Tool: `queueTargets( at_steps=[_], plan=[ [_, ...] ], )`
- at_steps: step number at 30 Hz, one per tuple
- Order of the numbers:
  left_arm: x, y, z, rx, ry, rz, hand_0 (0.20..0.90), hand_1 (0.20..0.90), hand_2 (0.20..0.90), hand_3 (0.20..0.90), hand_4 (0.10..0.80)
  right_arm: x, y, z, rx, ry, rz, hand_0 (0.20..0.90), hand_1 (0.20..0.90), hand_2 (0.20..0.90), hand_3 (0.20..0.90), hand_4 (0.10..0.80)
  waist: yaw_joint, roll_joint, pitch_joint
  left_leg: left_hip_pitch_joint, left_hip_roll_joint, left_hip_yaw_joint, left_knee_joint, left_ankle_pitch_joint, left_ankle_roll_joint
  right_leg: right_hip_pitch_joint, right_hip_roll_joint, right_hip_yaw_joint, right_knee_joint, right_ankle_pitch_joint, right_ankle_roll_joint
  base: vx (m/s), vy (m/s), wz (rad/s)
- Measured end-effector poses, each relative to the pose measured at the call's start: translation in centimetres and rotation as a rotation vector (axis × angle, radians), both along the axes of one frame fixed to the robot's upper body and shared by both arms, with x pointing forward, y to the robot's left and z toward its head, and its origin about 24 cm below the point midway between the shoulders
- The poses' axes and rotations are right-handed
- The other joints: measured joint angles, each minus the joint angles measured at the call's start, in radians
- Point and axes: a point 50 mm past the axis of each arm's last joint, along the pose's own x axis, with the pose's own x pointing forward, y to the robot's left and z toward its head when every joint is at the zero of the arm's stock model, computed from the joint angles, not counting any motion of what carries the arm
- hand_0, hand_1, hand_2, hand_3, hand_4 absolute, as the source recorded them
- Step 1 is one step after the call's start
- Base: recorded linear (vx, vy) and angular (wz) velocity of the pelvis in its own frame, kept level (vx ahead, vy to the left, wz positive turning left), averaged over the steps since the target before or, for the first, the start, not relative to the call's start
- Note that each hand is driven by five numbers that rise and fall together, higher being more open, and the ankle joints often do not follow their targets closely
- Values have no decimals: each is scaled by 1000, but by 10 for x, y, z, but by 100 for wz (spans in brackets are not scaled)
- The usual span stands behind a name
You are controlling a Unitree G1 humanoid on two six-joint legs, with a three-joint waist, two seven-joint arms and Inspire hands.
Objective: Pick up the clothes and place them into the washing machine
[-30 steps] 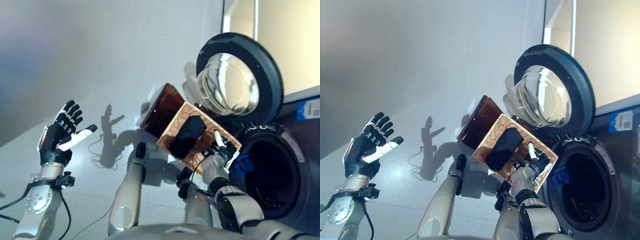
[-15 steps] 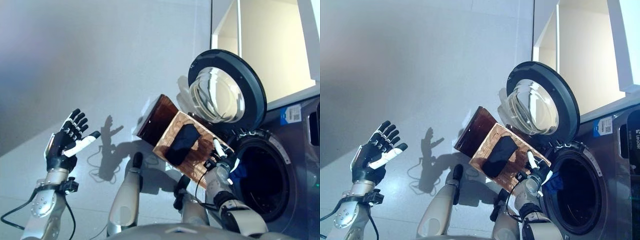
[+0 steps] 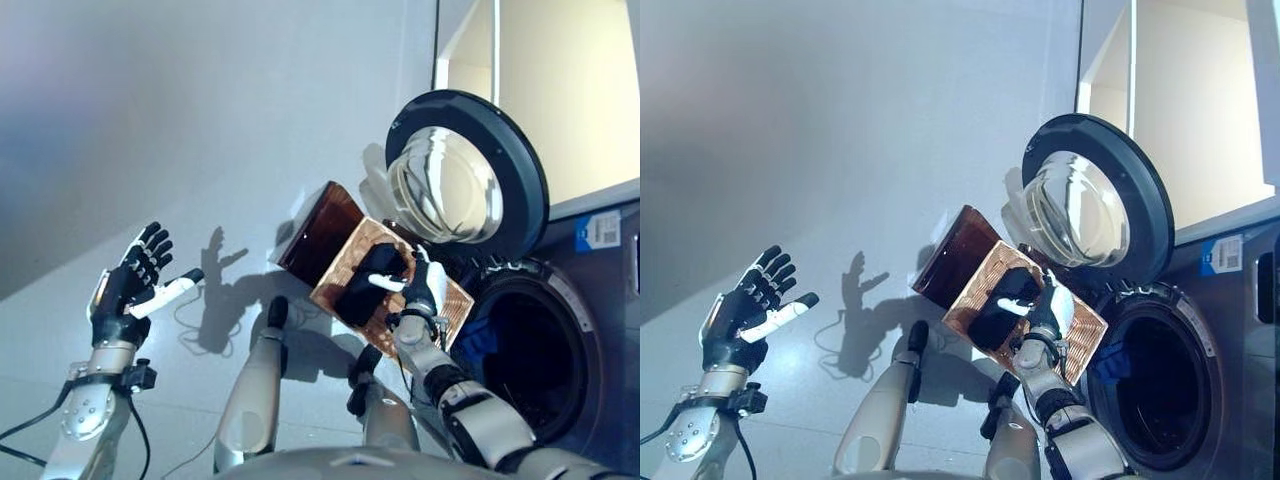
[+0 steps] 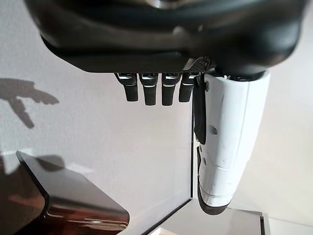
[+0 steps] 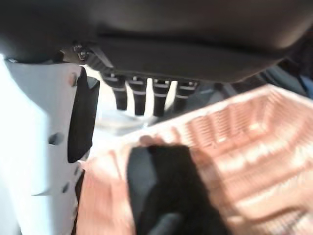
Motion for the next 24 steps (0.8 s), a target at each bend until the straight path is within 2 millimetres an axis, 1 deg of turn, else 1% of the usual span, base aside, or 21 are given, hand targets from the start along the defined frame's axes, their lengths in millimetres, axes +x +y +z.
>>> queueTargets(
  at_steps=[2,5,7,9,14,18,21,24],
  plan=[
    [1,0,0,3,-1,-9,900,900,900,900,800,-2,-4,-2,-230,38,165,900,900,900,900,800,11,7,6,-1,-1,-1,0,0,0,0,0,-1,0,0,0,-41,-20,1],
    [1,-1,2,14,-1,-45,900,900,900,900,800,-2,-14,-1,-483,77,308,900,900,900,900,800,18,21,22,-5,-1,-6,-1,-3,-5,-1,0,-6,2,0,0,-30,-22,5],
    [2,0,3,24,1,-55,900,900,900,900,800,-1,-18,0,-562,90,354,900,900,900,900,800,18,27,34,-6,-2,-9,-1,-2,-7,-1,0,-7,3,0,0,-34,-12,3],
    [3,0,5,35,-2,-72,900,900,900,900,800,0,-30,3,-723,106,411,900,900,900,900,800,19,29,57,-8,-3,-11,-1,-1,-8,-3,0,-8,5,0,0,-43,-7,1],
    [4,-1,7,44,-3,-111,900,900,900,900,800,-3,-57,9,-963,156,458,900,900,900,900,800,17,29,95,-25,-6,-13,-1,5,-7,-22,-3,-8,13,0,0,-21,0,1],
    [4,-2,8,54,-1,-139,900,900,900,900,800,-9,-80,11,-1132,233,502,900,900,900,900,800,16,28,100,-25,-13,-16,-2,9,-1,-21,-9,-11,16,0,7,-4,-12,3],
    [6,0,11,75,1,-161,900,900,900,900,800,-9,-88,14,-1230,247,541,900,900,900,900,800,13,27,102,-25,-14,-17,-2,9,-1,-22,-11,-12,18,0,7,-10,7,0],
    [7,0,14,89,-2,-177,900,900,900,900,800,-8,-90,17,-1296,253,577,900,900,900,900,800,12,27,110,-27,-15,-16,-2,7,-3,-28,-12,-9,22,0,7,-12,4,-1]
  ],
)
